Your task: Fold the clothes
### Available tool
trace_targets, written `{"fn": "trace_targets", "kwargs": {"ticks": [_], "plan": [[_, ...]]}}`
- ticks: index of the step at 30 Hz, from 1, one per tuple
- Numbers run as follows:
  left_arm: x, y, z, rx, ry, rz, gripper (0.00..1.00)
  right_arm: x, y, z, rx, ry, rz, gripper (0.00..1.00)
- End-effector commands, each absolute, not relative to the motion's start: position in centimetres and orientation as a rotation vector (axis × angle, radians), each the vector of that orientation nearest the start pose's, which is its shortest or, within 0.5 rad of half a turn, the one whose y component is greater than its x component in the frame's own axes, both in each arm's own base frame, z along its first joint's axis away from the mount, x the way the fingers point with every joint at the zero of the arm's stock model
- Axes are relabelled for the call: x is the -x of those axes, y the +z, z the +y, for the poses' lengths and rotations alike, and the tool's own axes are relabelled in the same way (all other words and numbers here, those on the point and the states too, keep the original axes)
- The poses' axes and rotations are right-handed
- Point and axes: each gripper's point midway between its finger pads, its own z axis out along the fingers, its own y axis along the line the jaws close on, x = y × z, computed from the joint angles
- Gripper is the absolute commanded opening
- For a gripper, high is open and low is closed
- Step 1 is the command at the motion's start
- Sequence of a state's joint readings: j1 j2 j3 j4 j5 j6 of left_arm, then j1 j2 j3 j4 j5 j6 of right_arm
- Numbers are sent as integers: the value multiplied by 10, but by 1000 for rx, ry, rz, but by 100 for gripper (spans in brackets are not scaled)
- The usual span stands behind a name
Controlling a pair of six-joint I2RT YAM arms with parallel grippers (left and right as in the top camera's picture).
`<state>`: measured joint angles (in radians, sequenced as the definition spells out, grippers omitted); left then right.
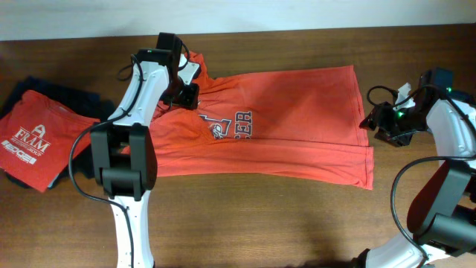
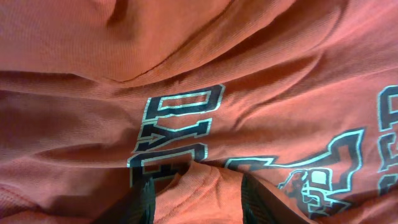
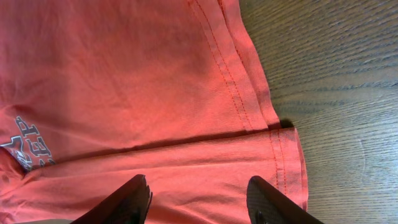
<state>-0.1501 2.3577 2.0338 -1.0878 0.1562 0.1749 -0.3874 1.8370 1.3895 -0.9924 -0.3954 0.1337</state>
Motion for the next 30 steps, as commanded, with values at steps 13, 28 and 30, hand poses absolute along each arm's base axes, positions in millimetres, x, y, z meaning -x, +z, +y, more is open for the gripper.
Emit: {"fn": "trace_targets", "kwargs": {"ticks": [13,28,30], "plan": [[-494,53,-139,-654,-180,2887,0,-369,99,-76,-681,564,2793,57],[-484,94,-89,-486,-18,2989,38,-364,98,-74,-691,567,2810,57],[-487,118,-68,-418,-14,2978,38,-364,98,-74,-691,566,2810,57]]}}
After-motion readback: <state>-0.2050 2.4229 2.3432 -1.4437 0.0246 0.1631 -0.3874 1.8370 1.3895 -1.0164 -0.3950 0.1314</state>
